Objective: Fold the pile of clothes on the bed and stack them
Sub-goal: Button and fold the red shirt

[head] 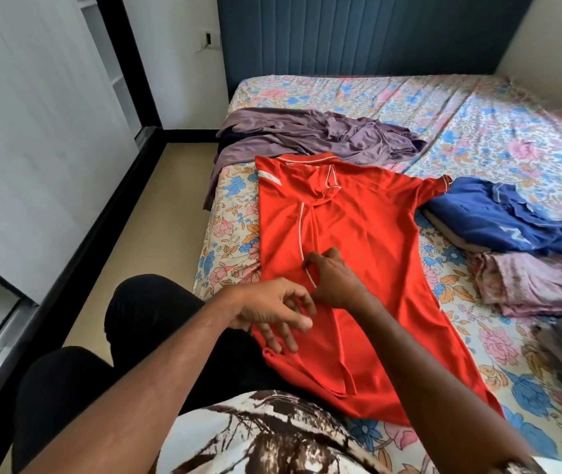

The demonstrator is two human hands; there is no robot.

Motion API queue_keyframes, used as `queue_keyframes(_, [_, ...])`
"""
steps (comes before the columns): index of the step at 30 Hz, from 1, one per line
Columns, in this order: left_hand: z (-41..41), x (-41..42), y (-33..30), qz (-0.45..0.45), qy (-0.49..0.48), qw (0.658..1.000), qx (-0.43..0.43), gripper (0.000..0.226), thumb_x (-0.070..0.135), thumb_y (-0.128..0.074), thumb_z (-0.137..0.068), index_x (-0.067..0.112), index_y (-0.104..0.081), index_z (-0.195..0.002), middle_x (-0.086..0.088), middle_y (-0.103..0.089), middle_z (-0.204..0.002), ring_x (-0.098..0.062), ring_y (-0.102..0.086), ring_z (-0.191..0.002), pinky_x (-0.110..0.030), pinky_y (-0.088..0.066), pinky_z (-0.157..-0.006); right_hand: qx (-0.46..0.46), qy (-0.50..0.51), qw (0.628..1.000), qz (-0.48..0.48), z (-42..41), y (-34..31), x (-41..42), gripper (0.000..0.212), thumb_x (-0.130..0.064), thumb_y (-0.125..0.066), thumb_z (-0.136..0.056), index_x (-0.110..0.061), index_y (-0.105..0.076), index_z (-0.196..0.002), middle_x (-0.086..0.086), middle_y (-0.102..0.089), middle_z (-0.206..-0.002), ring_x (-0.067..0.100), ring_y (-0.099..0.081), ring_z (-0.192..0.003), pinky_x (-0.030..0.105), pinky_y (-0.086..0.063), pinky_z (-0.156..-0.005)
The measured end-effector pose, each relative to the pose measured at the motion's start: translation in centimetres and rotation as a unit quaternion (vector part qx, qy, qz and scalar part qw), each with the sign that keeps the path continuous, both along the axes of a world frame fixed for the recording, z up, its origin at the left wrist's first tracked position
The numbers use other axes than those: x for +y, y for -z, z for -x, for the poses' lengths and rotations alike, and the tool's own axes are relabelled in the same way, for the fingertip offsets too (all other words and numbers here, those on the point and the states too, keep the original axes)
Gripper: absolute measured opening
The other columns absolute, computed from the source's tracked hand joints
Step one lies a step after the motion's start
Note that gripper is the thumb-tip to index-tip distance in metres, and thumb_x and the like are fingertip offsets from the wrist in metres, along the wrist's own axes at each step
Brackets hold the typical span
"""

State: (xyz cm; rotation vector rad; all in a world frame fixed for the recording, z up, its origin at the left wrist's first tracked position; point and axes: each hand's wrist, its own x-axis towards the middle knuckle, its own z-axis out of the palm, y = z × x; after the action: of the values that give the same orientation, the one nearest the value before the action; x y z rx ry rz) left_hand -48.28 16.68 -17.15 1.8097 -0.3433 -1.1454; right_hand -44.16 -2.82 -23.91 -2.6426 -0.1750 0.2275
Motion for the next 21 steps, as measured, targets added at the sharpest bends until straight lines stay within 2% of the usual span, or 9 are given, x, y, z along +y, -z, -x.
queue_keyframes(3, [-2.0, -0.9, 0.2, 0.012, -0.041, 0.999, -0.032, 0.026, 0.013, -0.065, -0.098, 0.004, -0.057, -0.120, -0.017, -0.071, -0.098, -0.032, -0.073, -0.075, -0.033, -0.058, -0.052, 0.009, 0.005, 1.000, 0.025, -0.7, 0.0, -0.4, 0.063, -0.044, -0.079, -0.077, -0.033, -0.054, -0.133, 0.007, -0.041, -0.128, 0.037, -0.061, -0.113, 0.048, -0.052, -0.099])
queue_keyframes(7, [-6.0, -3.2, 1.2, -0.071, -0.059, 0.979, -0.179, 0.014, 0.013, -0.065, -0.097, 0.007, -0.059, -0.108, -0.006, -0.067, -0.083, -0.019, -0.067, -0.061, -0.025, -0.047, -0.043, 0.017, 0.031, 0.999, 0.017, -2.7, -1.2, -2.4, 0.071, -0.036, -0.090, -0.068, -0.024, -0.059, -0.130, 0.013, -0.045, -0.127, 0.033, -0.055, -0.119, 0.041, -0.046, -0.105])
queue_keyframes(10, [-9.1, -5.4, 2.0, -0.077, -0.091, 0.961, -0.251, 0.008, 0.009, -0.070, -0.092, 0.009, -0.063, -0.096, -0.004, -0.065, -0.075, -0.011, -0.062, -0.053, -0.022, -0.045, -0.039, -0.028, 0.121, 0.992, -0.029, -4.7, -2.4, -5.5, 0.061, -0.032, -0.088, -0.074, -0.017, -0.061, -0.127, 0.017, -0.052, -0.125, 0.032, -0.054, -0.121, 0.034, -0.041, -0.102])
queue_keyframes(11, [-10.8, -6.7, 2.0, -0.073, -0.093, 0.954, -0.274, 0.008, 0.008, -0.073, -0.090, 0.008, -0.065, -0.093, -0.003, -0.065, -0.072, -0.009, -0.060, -0.052, -0.023, -0.047, -0.041, -0.061, 0.183, 0.980, -0.055, -5.7, -3.3, -7.4, 0.057, -0.032, -0.086, -0.077, -0.016, -0.061, -0.127, 0.017, -0.055, -0.125, 0.031, -0.055, -0.119, 0.033, -0.040, -0.100])
queue_keyframes(13, [-12.3, -7.3, 2.6, -0.073, -0.099, 0.944, -0.307, 0.011, 0.008, -0.078, -0.084, 0.008, -0.068, -0.089, -0.001, -0.067, -0.074, -0.011, -0.063, -0.063, -0.027, -0.055, -0.059, -0.111, 0.300, 0.941, -0.107, -6.8, -4.1, -9.5, 0.052, -0.031, -0.079, -0.083, -0.012, -0.061, -0.127, 0.015, -0.062, -0.125, 0.031, -0.058, -0.119, 0.034, -0.041, -0.100])
queue_keyframes(14, [-13.2, -7.9, 2.7, -0.077, -0.095, 0.938, -0.324, 0.014, 0.009, -0.080, -0.082, 0.010, -0.068, -0.089, 0.000, -0.066, -0.078, -0.012, -0.062, -0.070, -0.029, -0.055, -0.069, -0.122, 0.357, 0.917, -0.131, -7.6, -4.4, -11.0, 0.050, -0.031, -0.075, -0.085, -0.010, -0.061, -0.128, 0.014, -0.064, -0.125, 0.032, -0.059, -0.119, 0.036, -0.043, -0.101])
queue_keyframes(16, [-15.1, -9.0, 3.0, -0.084, -0.093, 0.925, -0.359, 0.025, 0.012, -0.084, -0.077, 0.014, -0.067, -0.095, 0.002, -0.062, -0.085, -0.014, -0.059, -0.080, -0.026, -0.050, -0.075, -0.110, 0.456, 0.867, -0.167, -9.4, -4.8, -13.9, 0.045, -0.032, -0.067, -0.085, -0.004, -0.065, -0.122, 0.017, -0.068, -0.122, 0.037, -0.062, -0.117, 0.041, -0.048, -0.099])
queue_keyframes(18, [-16.9, -9.9, 3.3, -0.111, -0.071, 0.906, -0.401, 0.042, 0.017, -0.087, -0.073, 0.015, -0.065, -0.109, -0.002, -0.059, -0.102, -0.017, -0.057, -0.094, -0.024, -0.044, -0.081, -0.058, 0.499, 0.842, -0.197, -11.0, -4.7, -16.0, 0.045, -0.034, -0.062, -0.083, 0.001, -0.069, -0.110, 0.023, -0.070, -0.113, 0.040, -0.066, -0.110, 0.041, -0.052, -0.091])
queue_keyframes(21, [-19.4, -11.0, 3.9, -0.151, -0.035, 0.894, -0.420, 0.066, 0.026, -0.090, -0.068, 0.019, -0.058, -0.126, -0.006, -0.052, -0.128, -0.021, -0.050, -0.120, -0.029, -0.041, -0.100, -0.004, 0.514, 0.828, -0.223, -13.5, -4.5, -17.4, 0.042, -0.028, -0.064, -0.089, 0.005, -0.068, -0.114, 0.026, -0.069, -0.116, 0.042, -0.066, -0.112, 0.039, -0.051, -0.089])
